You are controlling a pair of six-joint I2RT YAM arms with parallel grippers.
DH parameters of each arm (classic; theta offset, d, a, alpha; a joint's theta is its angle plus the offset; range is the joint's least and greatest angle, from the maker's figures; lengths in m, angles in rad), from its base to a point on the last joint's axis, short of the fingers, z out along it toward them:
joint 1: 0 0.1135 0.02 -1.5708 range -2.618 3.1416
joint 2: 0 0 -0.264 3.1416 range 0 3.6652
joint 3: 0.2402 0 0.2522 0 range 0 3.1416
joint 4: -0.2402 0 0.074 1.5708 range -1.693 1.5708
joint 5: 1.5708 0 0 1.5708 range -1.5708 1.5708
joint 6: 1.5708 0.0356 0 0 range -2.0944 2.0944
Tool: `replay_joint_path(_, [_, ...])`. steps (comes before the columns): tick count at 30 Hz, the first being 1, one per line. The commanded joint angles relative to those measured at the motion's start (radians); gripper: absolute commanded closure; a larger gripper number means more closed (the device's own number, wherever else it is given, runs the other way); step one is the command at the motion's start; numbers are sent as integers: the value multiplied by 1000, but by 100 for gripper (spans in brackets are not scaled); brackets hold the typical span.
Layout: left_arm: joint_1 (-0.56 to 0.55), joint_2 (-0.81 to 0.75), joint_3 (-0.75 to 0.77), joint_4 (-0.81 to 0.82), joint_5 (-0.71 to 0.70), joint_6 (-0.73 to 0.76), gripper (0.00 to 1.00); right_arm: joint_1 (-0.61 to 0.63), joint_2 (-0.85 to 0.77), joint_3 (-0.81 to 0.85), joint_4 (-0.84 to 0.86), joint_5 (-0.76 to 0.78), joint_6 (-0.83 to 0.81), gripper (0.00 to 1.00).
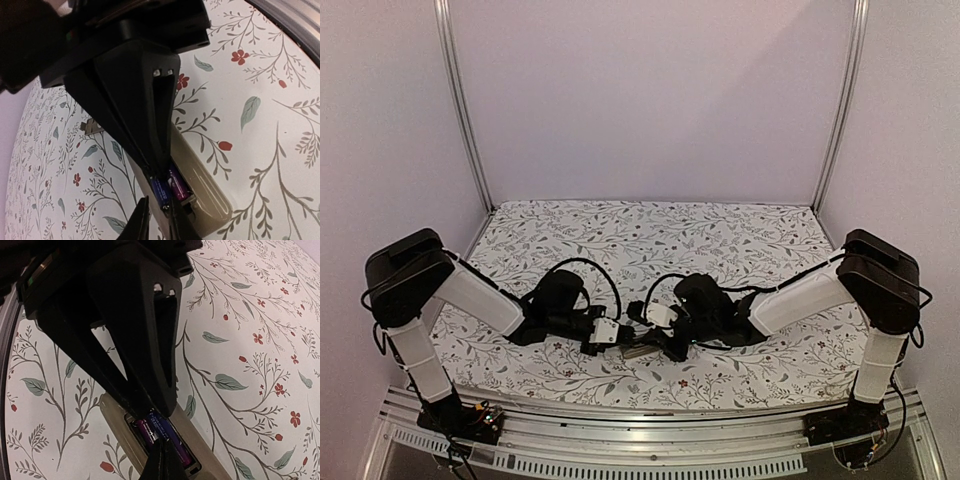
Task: Load the batteries into the remote control
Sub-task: Load the battery into the battery compartment, then pick up the battery cover at the center of the board.
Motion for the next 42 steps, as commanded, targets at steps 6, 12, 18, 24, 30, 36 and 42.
replay_joint_path(6, [-9, 77, 14, -52, -50, 21, 93, -4, -1, -50, -107, 0, 14, 100])
replay_joint_path(12, [-8, 104, 13, -55, -37, 45, 95, -17, -60, -58, -68, -60, 12, 97])
replay_joint_path(18, [-7, 127, 35, -96, -28, 60, 100, -36, -147, -60, -39, -163, 33, 86])
replay_joint_path(24, [-8, 137, 19, -91, -25, 78, 100, -47, -111, -81, -17, -139, 122, 86])
replay_joint_path(30, [-4, 49, -18, -40, 12, 49, 100, -108, -161, -99, 22, -158, 171, 83])
replay_joint_path(36, [-4, -127, 24, -10, 99, -164, 83, -159, -272, -73, 5, -61, 236, 65])
replay_joint_path(42, [-3, -245, 3, 15, 58, -315, 77, -200, -384, -64, -11, 166, 386, 17])
